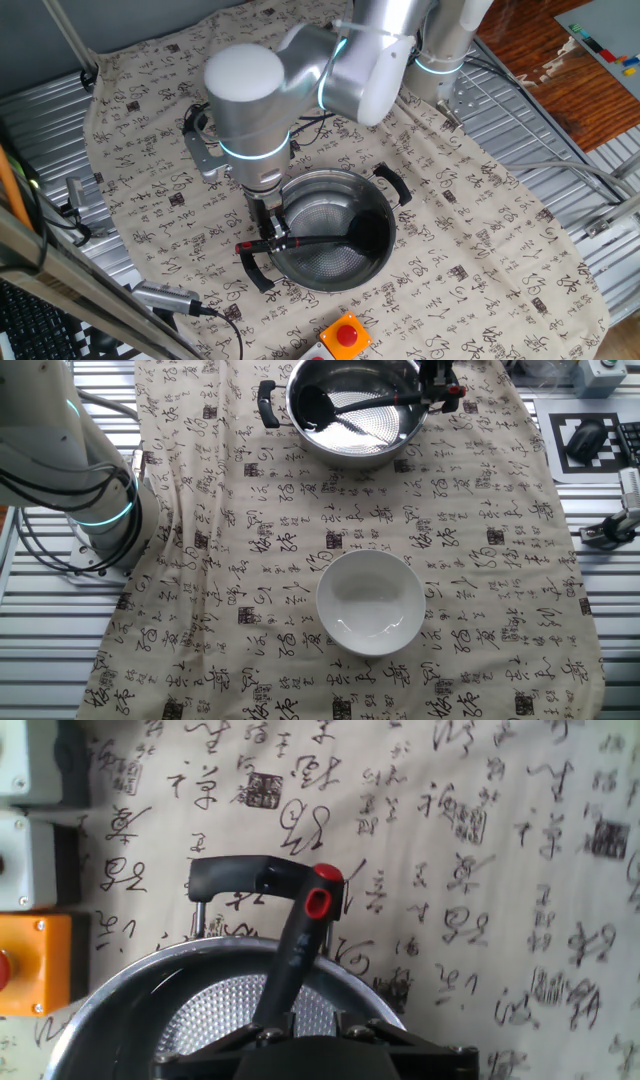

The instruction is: Scoop water with a large spoon from one bowl to another

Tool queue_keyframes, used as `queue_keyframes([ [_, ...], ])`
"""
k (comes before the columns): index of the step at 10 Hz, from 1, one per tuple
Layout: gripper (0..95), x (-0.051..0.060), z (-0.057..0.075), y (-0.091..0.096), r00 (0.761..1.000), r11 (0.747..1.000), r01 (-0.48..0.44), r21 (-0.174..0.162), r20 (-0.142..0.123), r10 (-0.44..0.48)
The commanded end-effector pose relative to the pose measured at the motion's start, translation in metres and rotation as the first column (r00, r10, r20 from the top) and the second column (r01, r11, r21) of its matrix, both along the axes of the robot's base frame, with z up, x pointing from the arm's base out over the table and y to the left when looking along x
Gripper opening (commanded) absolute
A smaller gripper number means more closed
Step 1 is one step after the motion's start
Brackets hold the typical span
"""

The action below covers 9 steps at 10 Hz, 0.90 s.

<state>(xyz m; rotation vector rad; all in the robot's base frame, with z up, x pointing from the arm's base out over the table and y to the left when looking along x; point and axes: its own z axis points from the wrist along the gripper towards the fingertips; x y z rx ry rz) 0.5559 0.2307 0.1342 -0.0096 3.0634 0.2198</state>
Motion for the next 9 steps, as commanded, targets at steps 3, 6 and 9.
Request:
queue_keyframes([
  [3, 57.0, 0.0017, -0.0002, 0.0010, 1.000, 0.999, 0.020, -0.040, -0.002, -0.020],
  [6, 57.0, 0.0017, -0.0002, 0.0010, 1.000, 0.998, -0.015, -0.058, 0.000, 0.015],
  [9, 57.0, 0.0010, 0.0009, 0.0003, 0.999, 0.997, -0.037, -0.063, 0.019, 0.038],
])
